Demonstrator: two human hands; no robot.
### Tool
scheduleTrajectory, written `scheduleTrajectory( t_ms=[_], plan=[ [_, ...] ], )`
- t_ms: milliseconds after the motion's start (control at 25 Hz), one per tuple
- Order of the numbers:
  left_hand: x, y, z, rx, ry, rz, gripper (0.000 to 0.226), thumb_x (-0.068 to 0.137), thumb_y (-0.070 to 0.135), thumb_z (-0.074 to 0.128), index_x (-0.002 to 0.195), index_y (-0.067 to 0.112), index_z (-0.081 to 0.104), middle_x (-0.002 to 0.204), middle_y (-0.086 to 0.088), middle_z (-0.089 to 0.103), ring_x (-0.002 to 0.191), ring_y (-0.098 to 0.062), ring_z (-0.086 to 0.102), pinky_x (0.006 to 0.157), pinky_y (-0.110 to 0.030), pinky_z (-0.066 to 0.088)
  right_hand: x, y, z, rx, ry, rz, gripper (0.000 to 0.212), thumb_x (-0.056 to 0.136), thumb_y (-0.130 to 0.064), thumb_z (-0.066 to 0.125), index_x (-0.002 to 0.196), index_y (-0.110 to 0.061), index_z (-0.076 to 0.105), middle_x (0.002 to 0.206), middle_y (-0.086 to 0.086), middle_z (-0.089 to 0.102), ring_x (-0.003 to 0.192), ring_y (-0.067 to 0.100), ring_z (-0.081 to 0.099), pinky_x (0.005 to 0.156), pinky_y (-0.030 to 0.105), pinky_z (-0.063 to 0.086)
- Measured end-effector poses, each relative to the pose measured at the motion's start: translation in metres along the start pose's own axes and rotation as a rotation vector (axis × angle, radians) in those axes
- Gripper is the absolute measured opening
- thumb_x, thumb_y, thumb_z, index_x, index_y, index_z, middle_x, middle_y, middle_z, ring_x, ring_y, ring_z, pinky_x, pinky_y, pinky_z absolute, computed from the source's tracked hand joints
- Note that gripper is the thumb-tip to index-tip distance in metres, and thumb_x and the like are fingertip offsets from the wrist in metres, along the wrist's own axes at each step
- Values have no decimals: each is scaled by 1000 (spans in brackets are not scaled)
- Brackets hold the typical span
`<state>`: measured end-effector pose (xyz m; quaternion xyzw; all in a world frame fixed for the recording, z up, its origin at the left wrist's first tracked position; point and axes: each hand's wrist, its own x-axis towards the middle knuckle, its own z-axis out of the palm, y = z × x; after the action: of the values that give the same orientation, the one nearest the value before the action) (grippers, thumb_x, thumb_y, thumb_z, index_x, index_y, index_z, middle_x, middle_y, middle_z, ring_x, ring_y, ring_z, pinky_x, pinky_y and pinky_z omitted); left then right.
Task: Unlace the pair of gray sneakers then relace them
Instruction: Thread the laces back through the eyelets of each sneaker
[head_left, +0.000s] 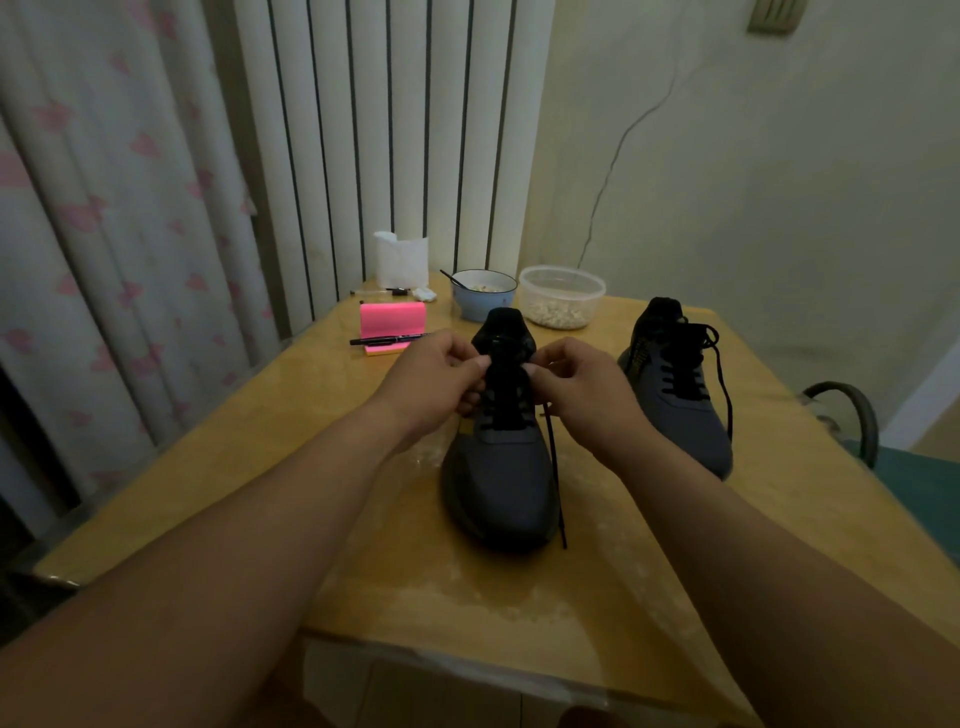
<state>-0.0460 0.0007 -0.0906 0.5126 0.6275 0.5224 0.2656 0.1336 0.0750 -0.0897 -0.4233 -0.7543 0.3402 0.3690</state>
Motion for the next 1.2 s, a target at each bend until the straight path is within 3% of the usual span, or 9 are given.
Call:
scheduleTrajectory(
  t_ms=[280,480,560,680,800,880,1040,1120,1200],
  plan=[
    [7,-4,7,223,70,216,5,101,26,68,98,24,64,97,3,67,92,-16,67,75,-35,60,8,-8,6,-155,95,-154,11,96,-35,71,91,-25,72,82,-9,69,79,10,66,71,39,58],
    [4,-11,5,106,61,210,10,108,24,56,97,24,58,101,1,64,95,-20,67,76,-37,61,10,-7,4,-30,50,-100,10,98,-29,68,93,-20,67,88,0,70,86,19,68,81,48,61],
    [7,-11,4,184,76,235,12,108,25,55,96,25,55,97,0,64,91,-20,66,79,-44,62,9,-8,5,-45,53,-107,10,97,-33,71,93,-24,67,88,-5,69,85,12,67,75,37,60],
    [10,-8,2,332,102,295,13,109,28,52,96,26,52,89,0,64,82,-20,67,75,-52,60,9,-12,7,-108,67,-140,11,98,-33,71,92,-25,67,83,-9,66,77,1,60,64,18,44],
    [15,-3,-7,454,31,348,10,110,28,48,100,25,49,87,-1,64,79,-22,68,72,-54,60,10,-15,5,-125,34,-144,14,102,-28,64,93,-18,67,82,-5,64,75,7,59,65,25,44],
    [16,-1,-10,379,-14,306,11,110,29,49,101,24,49,90,-3,65,81,-23,68,72,-52,61,13,-19,2,-162,-12,-125,19,104,-26,58,96,-11,66,82,-1,62,72,10,54,65,31,43],
    [12,-7,-2,194,-66,203,10,107,28,58,107,18,57,100,-2,66,89,-15,68,61,-19,55,14,-21,-2,-153,-84,-88,22,105,-27,57,99,-7,64,82,2,60,71,12,52,65,34,43],
    [13,-12,1,115,-30,204,7,106,25,59,105,18,59,100,-3,67,91,-17,68,64,-19,55,12,-18,-3,-117,-93,-93,17,101,-29,66,100,-12,65,89,2,65,79,15,59,71,34,50],
    [14,-13,3,68,0,206,7,106,25,59,102,19,60,99,-3,68,94,-19,69,72,-29,61,13,-15,-3,-72,-67,-89,14,97,-28,71,100,-15,68,92,2,68,84,16,64,75,33,55]
  ],
)
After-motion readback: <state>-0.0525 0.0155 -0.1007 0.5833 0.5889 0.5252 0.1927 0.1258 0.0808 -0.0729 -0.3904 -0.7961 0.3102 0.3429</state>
